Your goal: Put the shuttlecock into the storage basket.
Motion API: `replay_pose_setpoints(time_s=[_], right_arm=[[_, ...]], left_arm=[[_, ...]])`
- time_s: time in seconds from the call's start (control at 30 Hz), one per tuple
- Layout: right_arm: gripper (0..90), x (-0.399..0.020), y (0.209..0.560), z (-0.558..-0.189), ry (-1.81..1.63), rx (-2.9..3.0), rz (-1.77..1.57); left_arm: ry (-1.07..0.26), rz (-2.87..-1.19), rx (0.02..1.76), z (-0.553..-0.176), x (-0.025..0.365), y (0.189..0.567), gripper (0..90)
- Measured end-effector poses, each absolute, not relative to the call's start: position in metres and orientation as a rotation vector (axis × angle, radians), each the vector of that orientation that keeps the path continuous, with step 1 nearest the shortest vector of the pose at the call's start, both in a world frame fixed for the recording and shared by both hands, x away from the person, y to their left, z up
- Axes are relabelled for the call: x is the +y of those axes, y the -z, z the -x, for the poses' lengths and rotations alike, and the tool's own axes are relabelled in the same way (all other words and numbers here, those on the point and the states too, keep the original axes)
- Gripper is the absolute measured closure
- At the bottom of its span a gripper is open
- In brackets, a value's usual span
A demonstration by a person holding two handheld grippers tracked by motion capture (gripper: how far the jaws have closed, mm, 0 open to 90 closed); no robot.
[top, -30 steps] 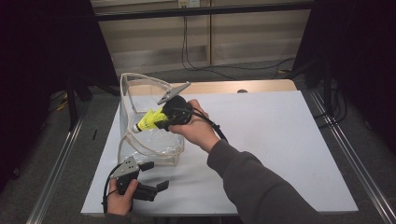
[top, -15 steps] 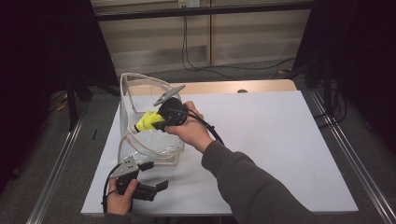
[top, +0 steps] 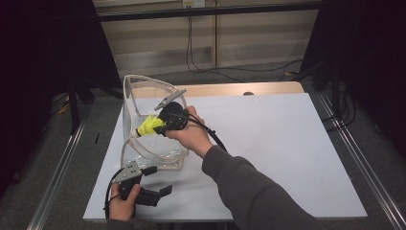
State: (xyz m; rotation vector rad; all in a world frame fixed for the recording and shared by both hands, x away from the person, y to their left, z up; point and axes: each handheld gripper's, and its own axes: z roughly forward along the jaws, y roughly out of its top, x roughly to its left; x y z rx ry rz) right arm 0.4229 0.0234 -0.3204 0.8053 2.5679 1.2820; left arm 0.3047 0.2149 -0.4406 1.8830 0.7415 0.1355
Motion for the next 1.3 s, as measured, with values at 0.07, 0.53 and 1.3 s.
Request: replay_pose_setpoints(time_s=[0.07, 0.53, 1.3], right_arm=[[79.3, 0.024, 0.321, -0.424, -1.287, 2.566, -0.814], [79.3, 0.024, 0.32, -0.427, -1.293, 2.552, -0.847], [79.3, 0.03, 0.321, -0.434, -1.311, 2.542, -0.862]], left_arm=[[-0.134, -1.89, 0.741, -0.305, 0.215, 0.44, 2.4], [-0.132, -1.882, 0.741, -0.304, 0.216, 0.439, 2.3], [-0.133, -1.877, 0.741, -0.306, 0.216, 0.44, 2.3]])
